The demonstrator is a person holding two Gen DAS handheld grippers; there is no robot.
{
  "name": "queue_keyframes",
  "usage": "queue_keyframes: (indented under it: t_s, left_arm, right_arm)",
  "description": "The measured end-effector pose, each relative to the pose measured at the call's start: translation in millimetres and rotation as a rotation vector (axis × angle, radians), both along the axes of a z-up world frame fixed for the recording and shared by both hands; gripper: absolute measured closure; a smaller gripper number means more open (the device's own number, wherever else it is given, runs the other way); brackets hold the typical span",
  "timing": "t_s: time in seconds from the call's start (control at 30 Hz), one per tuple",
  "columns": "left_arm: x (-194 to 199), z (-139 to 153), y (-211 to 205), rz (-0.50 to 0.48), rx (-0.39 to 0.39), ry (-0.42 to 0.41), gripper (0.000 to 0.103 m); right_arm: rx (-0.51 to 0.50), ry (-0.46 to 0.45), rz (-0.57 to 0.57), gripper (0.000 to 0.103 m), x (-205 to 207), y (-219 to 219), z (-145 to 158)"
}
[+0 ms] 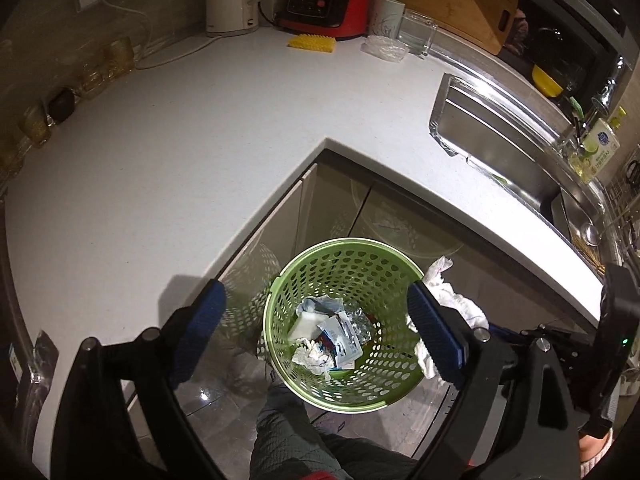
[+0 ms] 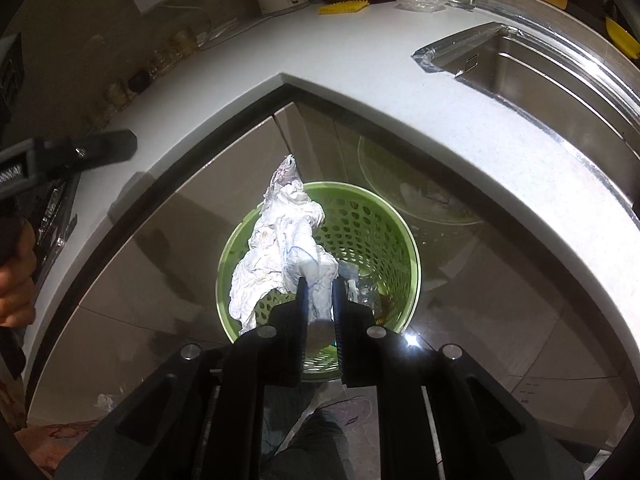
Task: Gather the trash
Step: 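Carry the wipe packets and crumpled tissue over the basket and release both, then reach the left tool to the yellow mesh sponge while the right tool approaches the plastic bag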
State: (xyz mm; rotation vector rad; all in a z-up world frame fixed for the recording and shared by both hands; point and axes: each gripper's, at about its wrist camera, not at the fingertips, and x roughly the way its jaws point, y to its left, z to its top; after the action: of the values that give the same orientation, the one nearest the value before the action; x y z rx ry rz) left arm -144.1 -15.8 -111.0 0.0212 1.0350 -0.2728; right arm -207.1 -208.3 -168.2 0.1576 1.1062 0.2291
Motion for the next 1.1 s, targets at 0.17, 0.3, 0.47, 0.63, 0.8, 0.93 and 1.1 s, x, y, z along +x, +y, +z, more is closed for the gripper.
queue_keyframes:
  t_s: [0.17, 0.3, 0.47, 0.63, 0.8, 0.93, 1.1]
  left_arm:
    - [-1, 5, 8, 0.034, 0.007, -0.015, 0.015]
    - [-5, 14, 6, 0.042, 0.012, -0.043, 0.015]
    - [-6, 32, 1, 0.036, 0.003, -0.08, 0.011]
    - [11, 54, -6, 0.021, -0.014, -0.129, 0.008]
    - [50, 68, -18, 0.01, -0.009, -0.171, 0.008]
    - [97, 74, -29, -0.001, -0.013, -0.194, 0.008]
    - [175, 71, -42, -0.016, -0.039, -0.19, 0.008]
  right_arm:
    - [-0.028, 0.011, 0.006, 0.044, 1, 6, -8]
    - [-0.024, -0.026, -0.025, 0.023, 1, -1, 9]
    - [-0.011, -0.103, -0.064, 0.009, 2, -13, 47]
    - [0.001, -0.193, -0.106, 0.003, 14, -26, 88]
    - [0.001, -0.258, -0.147, 0.003, 37, -41, 117]
    - [-0.03, -0.296, -0.189, 0.003, 67, -53, 131]
    - [-0.062, -0.319, -0.238, 0.003, 118, -64, 138]
